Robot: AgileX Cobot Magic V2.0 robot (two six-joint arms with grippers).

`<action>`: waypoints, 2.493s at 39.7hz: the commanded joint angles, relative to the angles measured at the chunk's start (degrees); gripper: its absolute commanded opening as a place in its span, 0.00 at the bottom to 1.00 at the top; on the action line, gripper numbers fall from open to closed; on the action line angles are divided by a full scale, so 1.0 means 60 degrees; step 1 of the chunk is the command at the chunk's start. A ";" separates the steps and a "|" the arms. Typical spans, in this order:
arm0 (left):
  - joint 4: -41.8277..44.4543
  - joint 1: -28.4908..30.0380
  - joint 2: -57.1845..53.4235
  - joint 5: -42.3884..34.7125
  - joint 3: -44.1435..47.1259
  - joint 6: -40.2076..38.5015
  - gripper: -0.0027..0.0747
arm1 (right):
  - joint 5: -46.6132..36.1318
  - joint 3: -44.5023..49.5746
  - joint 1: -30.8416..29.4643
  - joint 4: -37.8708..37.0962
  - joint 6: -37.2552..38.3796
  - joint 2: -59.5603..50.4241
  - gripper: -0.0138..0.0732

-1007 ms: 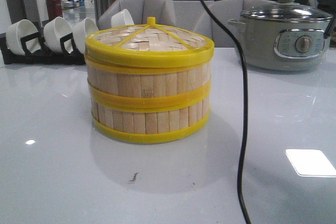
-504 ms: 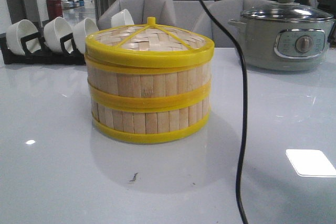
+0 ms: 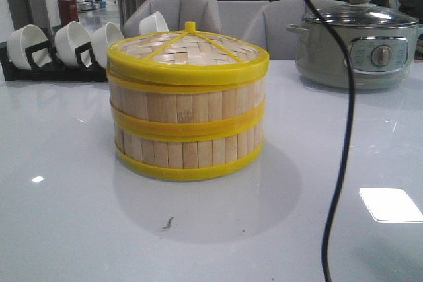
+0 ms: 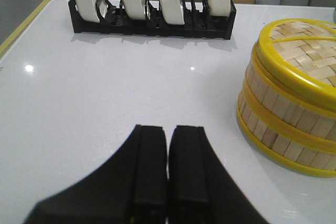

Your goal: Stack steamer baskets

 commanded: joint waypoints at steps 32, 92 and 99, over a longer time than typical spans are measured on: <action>-0.0057 -0.0066 0.0008 -0.0798 -0.0274 -0.0068 0.15 | -0.6504 1.1683 -0.4455 -0.0044 -0.0072 -1.0209 0.38; -0.0057 -0.0066 0.0008 -0.0798 -0.0274 -0.0068 0.15 | -0.7883 1.5051 -0.4538 -0.0223 -0.0072 -1.3772 0.19; -0.0057 -0.0066 0.0008 -0.0798 -0.0274 -0.0068 0.15 | -0.7883 1.5051 -0.4538 -0.0223 -0.0072 -1.3772 0.19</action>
